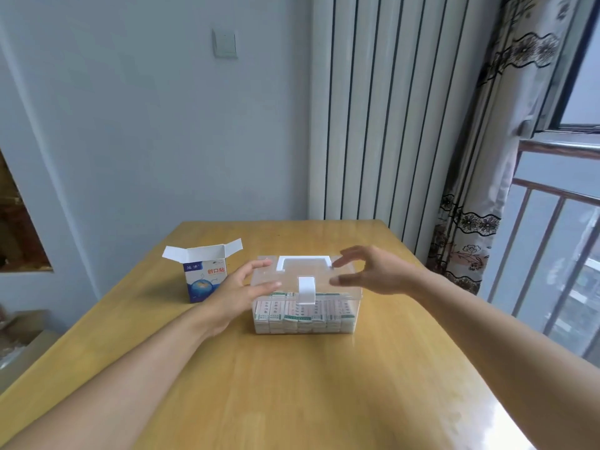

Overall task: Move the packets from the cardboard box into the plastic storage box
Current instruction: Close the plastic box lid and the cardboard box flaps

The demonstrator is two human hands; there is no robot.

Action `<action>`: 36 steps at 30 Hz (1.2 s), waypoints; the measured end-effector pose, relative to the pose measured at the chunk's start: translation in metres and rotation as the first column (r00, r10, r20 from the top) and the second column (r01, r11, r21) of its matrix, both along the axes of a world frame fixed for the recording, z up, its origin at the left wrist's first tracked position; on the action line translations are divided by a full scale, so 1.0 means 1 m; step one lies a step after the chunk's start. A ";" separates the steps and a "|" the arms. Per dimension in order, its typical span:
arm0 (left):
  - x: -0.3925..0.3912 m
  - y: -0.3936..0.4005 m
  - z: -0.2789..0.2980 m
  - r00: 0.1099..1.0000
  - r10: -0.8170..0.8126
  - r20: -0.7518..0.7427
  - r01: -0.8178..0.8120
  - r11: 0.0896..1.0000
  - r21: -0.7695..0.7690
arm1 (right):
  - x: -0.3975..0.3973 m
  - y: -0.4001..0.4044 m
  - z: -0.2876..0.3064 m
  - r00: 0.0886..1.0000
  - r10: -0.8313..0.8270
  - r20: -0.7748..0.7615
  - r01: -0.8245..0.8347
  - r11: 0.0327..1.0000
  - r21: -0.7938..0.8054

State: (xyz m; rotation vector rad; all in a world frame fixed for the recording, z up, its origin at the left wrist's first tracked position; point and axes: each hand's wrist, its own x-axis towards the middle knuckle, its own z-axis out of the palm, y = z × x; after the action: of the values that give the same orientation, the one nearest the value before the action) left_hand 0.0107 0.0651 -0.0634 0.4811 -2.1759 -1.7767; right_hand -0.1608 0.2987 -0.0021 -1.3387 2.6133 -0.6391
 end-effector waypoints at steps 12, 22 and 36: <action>-0.005 -0.009 -0.004 0.998 -0.058 0.014 0.058 0.998 0.021 | 0.064 -0.049 -0.027 0.963 -0.074 -0.261 0.072 0.997 -0.018; -0.004 -0.015 -0.009 0.994 0.095 -0.050 -0.099 0.991 -0.094 | 0.037 -0.063 -0.036 0.939 -0.115 -0.323 0.108 0.993 -0.038; 0.034 -0.123 -0.029 0.707 0.706 0.028 -0.703 0.707 -0.079 | -0.014 -0.098 -0.026 0.977 -0.132 -0.166 0.130 0.991 -0.021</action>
State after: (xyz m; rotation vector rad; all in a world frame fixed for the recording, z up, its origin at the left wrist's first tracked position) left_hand 0.0442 -0.0581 -0.0924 1.1766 -1.6993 -1.2563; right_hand -0.1749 0.2003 -0.0282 -1.2826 2.8549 -0.5815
